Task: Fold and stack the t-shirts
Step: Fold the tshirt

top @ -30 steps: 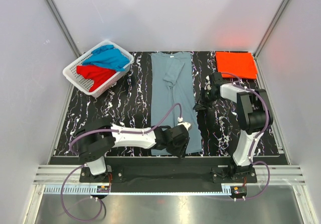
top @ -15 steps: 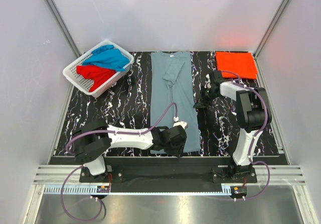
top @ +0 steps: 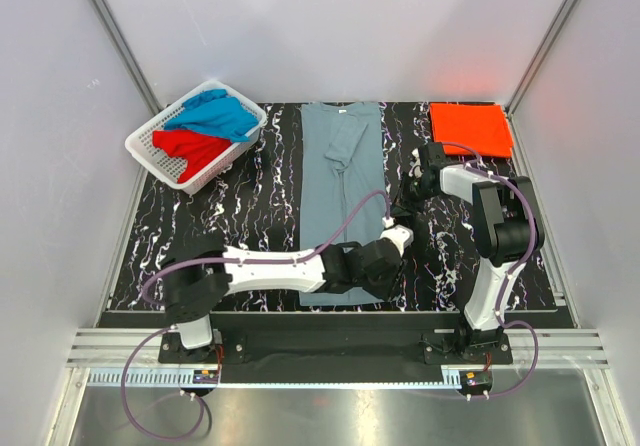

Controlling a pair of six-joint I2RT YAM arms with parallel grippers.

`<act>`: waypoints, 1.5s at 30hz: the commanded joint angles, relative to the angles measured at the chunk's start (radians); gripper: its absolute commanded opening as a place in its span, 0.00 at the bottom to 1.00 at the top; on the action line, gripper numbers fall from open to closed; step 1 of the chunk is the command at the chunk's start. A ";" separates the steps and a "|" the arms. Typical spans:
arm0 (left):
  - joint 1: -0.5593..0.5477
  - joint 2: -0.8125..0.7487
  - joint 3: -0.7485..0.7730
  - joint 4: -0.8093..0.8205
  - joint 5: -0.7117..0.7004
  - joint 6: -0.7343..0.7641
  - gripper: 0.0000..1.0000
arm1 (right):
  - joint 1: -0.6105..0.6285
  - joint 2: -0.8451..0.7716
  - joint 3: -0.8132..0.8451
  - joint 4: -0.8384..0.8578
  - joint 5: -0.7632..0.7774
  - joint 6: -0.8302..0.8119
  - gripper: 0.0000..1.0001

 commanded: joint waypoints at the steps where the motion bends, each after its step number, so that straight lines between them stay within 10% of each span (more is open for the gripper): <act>1: 0.001 0.068 -0.002 0.086 -0.010 0.037 0.35 | -0.006 -0.045 -0.005 0.013 -0.011 0.003 0.01; 28: -0.004 0.067 -0.278 0.116 0.045 -0.156 0.32 | -0.025 0.061 0.149 -0.082 0.065 -0.072 0.04; 38: 0.060 -0.129 -0.123 -0.028 0.084 -0.112 0.49 | -0.024 -0.141 0.113 -0.228 0.048 0.032 0.57; 45: 0.203 -0.328 -0.270 -0.152 0.079 -0.075 0.51 | -0.012 -0.344 -0.122 -0.291 0.010 0.102 0.55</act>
